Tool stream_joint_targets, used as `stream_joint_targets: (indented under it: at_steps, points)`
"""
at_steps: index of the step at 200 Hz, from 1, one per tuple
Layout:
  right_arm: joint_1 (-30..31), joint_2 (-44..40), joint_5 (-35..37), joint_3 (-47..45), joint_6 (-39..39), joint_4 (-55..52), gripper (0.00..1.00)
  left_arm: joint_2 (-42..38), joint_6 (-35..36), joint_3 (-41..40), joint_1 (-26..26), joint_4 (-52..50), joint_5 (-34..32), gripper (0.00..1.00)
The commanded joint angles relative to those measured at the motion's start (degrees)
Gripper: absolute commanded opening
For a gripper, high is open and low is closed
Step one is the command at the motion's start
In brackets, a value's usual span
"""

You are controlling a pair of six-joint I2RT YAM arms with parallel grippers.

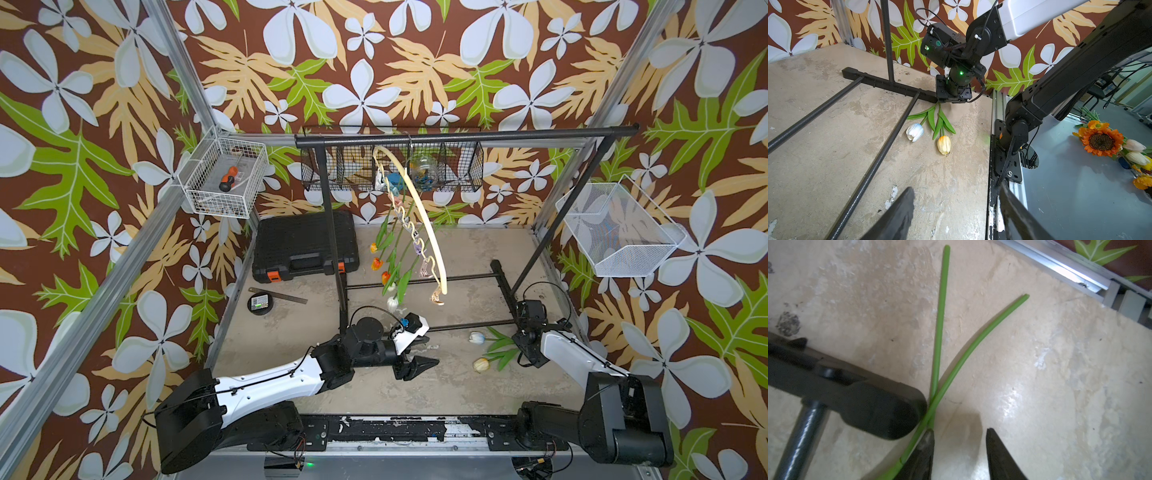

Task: Dry the flowers on a clothes hanger
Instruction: Pick up the flower at the center of the board.

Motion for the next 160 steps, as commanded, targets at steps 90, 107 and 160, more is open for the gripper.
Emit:
stream_joint_targets:
  at_steps: [90,107,160]
  points:
    - [-4.59,4.01,1.3,2.12,0.49,3.83,0.23,1.68,-1.21,2.44,-0.7,-0.82,0.85,0.66]
    - [-4.76,4.08,2.07,2.15,0.59,4.43,0.22,1.43,-1.35,2.7,-1.17,-0.78,0.98,0.65]
    - [-5.09,5.51,1.3,3.17,0.39,5.01,0.27,0.79,-1.42,3.16,-1.48,-0.87,0.81,0.65]
